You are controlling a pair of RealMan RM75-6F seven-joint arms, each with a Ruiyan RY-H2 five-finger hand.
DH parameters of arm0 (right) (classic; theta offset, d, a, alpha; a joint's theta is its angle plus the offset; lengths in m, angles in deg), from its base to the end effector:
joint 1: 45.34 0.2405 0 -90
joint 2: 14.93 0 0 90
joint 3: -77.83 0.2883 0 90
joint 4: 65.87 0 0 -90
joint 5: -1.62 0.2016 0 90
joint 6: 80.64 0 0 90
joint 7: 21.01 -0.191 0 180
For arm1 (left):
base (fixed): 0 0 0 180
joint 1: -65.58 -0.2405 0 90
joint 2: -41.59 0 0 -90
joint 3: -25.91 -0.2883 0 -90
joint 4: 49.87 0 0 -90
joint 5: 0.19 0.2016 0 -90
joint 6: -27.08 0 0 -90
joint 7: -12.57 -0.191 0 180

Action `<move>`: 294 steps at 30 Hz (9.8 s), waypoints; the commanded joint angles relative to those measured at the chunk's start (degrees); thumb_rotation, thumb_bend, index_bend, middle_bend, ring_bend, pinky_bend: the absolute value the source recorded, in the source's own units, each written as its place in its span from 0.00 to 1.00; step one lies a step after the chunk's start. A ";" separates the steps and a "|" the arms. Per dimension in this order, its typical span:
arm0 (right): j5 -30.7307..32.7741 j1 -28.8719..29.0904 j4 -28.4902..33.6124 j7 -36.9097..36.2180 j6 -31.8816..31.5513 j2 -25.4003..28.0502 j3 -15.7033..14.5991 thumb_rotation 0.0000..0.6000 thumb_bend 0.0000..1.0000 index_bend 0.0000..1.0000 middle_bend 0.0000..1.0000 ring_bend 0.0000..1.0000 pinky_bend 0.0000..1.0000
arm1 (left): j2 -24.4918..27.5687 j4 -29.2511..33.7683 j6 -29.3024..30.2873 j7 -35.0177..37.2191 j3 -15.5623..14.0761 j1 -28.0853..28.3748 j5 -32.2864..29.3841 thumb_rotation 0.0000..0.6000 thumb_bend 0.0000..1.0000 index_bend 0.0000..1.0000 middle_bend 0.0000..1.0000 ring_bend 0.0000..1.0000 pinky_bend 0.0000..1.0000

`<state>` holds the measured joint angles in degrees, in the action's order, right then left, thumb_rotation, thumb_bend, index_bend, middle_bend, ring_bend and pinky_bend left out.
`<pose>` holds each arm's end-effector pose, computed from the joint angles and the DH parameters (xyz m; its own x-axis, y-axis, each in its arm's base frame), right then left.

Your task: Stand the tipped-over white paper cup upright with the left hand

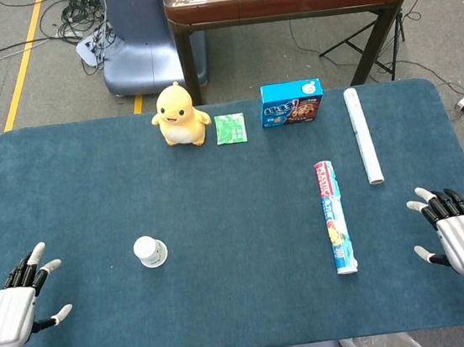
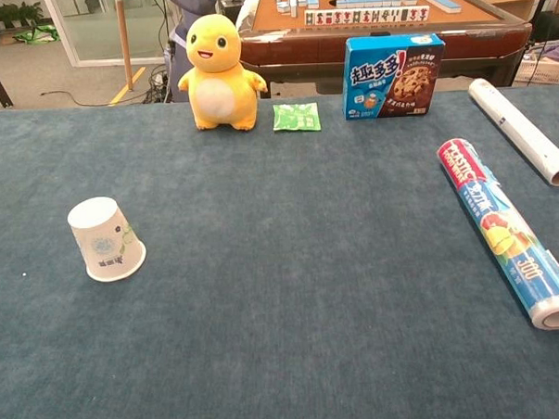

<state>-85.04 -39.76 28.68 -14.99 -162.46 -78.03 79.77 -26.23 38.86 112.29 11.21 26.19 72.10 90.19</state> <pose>-0.3306 -0.2296 0.1694 0.4744 -0.0680 0.8777 -0.8803 -0.0419 0.4726 -0.3280 0.2301 0.1501 0.4251 0.0304 0.9046 0.9009 -0.1114 -0.4196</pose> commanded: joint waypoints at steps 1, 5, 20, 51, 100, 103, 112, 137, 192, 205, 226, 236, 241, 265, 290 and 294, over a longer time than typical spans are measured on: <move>0.07 0.01 0.27 0.11 -0.05 0.20 0.11 1.00 0.12 0.26 0.13 0.11 0.10 | -0.03 0.27 0.02 -0.24 -0.05 0.22 0.52 1.00 0.11 0.23 0.00 0.00 0.16; -0.43 -0.17 1.02 0.43 -0.73 0.69 0.10 1.00 0.12 0.26 0.13 0.11 0.10 | -0.03 1.34 0.15 -1.06 -0.16 0.82 2.07 1.00 0.11 0.23 0.00 0.00 0.17; 0.59 -1.01 2.89 -0.94 -1.93 3.28 0.74 1.00 0.12 0.26 0.13 0.11 0.10 | -1.94 4.45 -4.60 -7.08 -0.18 7.15 9.76 1.00 0.11 0.26 0.00 0.00 0.14; 1.77 -1.09 3.64 -4.38 -1.09 5.20 1.25 1.00 0.12 0.26 0.13 0.11 0.10 | -9.83 3.57 -15.73 -24.93 2.51 18.24 12.15 1.00 0.11 0.18 0.00 0.00 0.00; 2.13 -0.69 5.05 -5.94 1.17 6.65 0.52 1.00 0.12 0.26 0.13 0.11 0.10 | -12.95 -2.81 -21.92 -41.99 2.90 23.80 1.84 1.00 0.17 0.26 0.00 0.00 0.00; 2.15 -0.69 5.11 -5.96 1.15 6.67 0.55 1.00 0.12 0.26 0.13 0.11 0.10 | -13.06 -3.04 -21.86 -42.01 2.74 23.85 1.44 1.00 0.18 0.28 0.00 0.00 0.00; 2.23 -0.64 5.14 -5.90 1.30 6.68 0.50 1.00 0.12 0.26 0.13 0.11 0.10 | -13.35 -3.67 -20.90 -41.13 2.23 23.88 1.25 1.00 0.20 0.31 0.00 0.00 0.00; 2.60 -0.49 5.28 -5.79 1.88 6.79 0.40 1.00 0.12 0.26 0.13 0.11 0.10 | -13.02 -3.73 -18.46 -37.90 1.78 23.31 0.02 1.00 0.23 0.37 0.00 0.00 0.00; 2.74 -0.53 5.95 -5.77 2.35 7.47 0.03 1.00 0.12 0.26 0.13 0.11 0.10 | -1.31 14.34 -31.93 -28.88 6.09 32.26 -36.82 1.00 0.24 0.04 0.00 0.00 0.00; 2.61 -1.16 6.65 -6.16 0.68 8.39 0.46 1.00 0.12 0.26 0.13 0.11 0.10 | -2.90 13.71 -33.33 -34.34 3.52 36.80 -37.88 1.00 0.24 0.05 0.00 0.00 0.00; 2.68 -1.43 6.75 -7.46 0.32 9.13 0.74 1.00 0.12 0.26 0.13 0.11 0.10 | -7.77 11.71 -29.07 -45.19 0.59 40.88 -42.48 1.00 0.24 0.08 0.00 0.00 0.00; 2.65 -1.42 6.67 -7.46 0.48 9.11 0.68 1.00 0.12 0.26 0.13 0.11 0.10 | -9.97 9.08 -26.82 -45.04 -0.29 40.62 -40.14 1.00 0.24 0.17 0.00 0.00 0.00; 2.68 -1.43 6.68 -7.45 0.51 9.11 0.70 1.00 0.12 0.26 0.13 0.11 0.10 | -10.56 8.35 -26.53 -44.03 -0.30 40.33 -39.14 1.00 0.24 0.23 0.00 0.00 0.00; 2.57 -1.44 6.65 -7.43 0.62 9.07 0.63 1.00 0.12 0.26 0.13 0.11 0.10 | -12.01 5.86 -25.50 -44.67 -0.65 39.45 -36.31 1.00 0.24 0.09 0.00 0.00 0.00; 2.56 -1.46 6.62 -7.47 0.70 9.10 0.60 1.00 0.12 0.26 0.13 0.11 0.10 | -13.96 3.28 -24.12 -40.10 0.88 37.35 -35.63 1.00 0.24 0.37 0.00 0.00 0.00; 2.59 -1.45 6.59 -7.52 0.73 9.11 0.62 1.00 0.12 0.26 0.13 0.11 0.10 | -12.27 5.82 -24.87 -34.56 2.93 36.39 -36.42 1.00 0.24 0.37 0.00 0.00 0.00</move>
<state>-82.44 -41.21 35.26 -22.51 -161.73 -68.92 80.38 -39.54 43.23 87.85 -26.09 27.86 109.16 54.10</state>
